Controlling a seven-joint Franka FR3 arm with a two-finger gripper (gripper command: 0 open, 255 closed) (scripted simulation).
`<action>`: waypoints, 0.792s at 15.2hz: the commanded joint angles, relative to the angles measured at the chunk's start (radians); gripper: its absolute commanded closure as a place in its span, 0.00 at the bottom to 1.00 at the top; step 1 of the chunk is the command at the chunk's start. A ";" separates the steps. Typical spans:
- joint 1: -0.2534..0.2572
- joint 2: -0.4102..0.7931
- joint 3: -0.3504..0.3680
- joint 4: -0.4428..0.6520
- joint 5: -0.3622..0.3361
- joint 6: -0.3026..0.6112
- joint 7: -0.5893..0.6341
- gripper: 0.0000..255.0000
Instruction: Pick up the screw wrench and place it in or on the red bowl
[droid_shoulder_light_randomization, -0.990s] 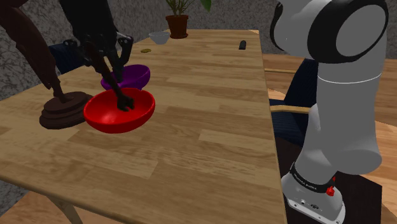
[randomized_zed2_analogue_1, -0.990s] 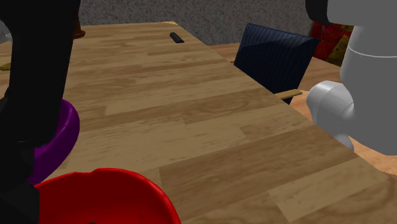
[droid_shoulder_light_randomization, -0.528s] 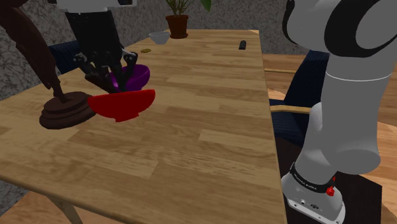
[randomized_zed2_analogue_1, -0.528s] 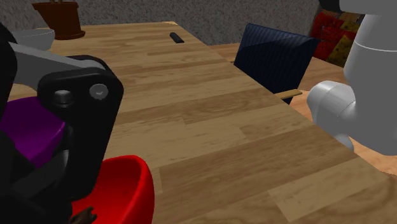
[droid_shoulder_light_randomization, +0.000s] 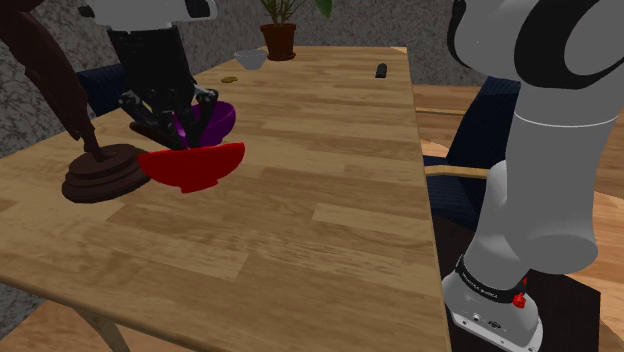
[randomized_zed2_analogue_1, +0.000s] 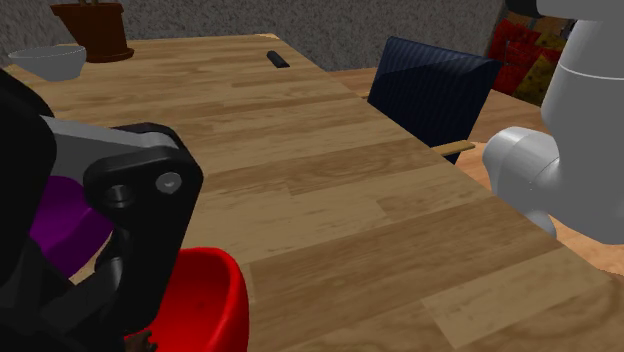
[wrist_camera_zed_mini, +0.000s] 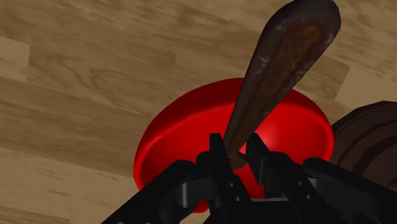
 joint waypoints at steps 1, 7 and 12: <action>-0.002 0.007 -0.003 -0.004 -0.003 -0.002 0.001 1.00; -0.002 0.007 -0.003 -0.004 -0.003 -0.002 0.001 0.00; 0.035 0.102 0.003 0.267 -0.039 -0.182 0.012 0.00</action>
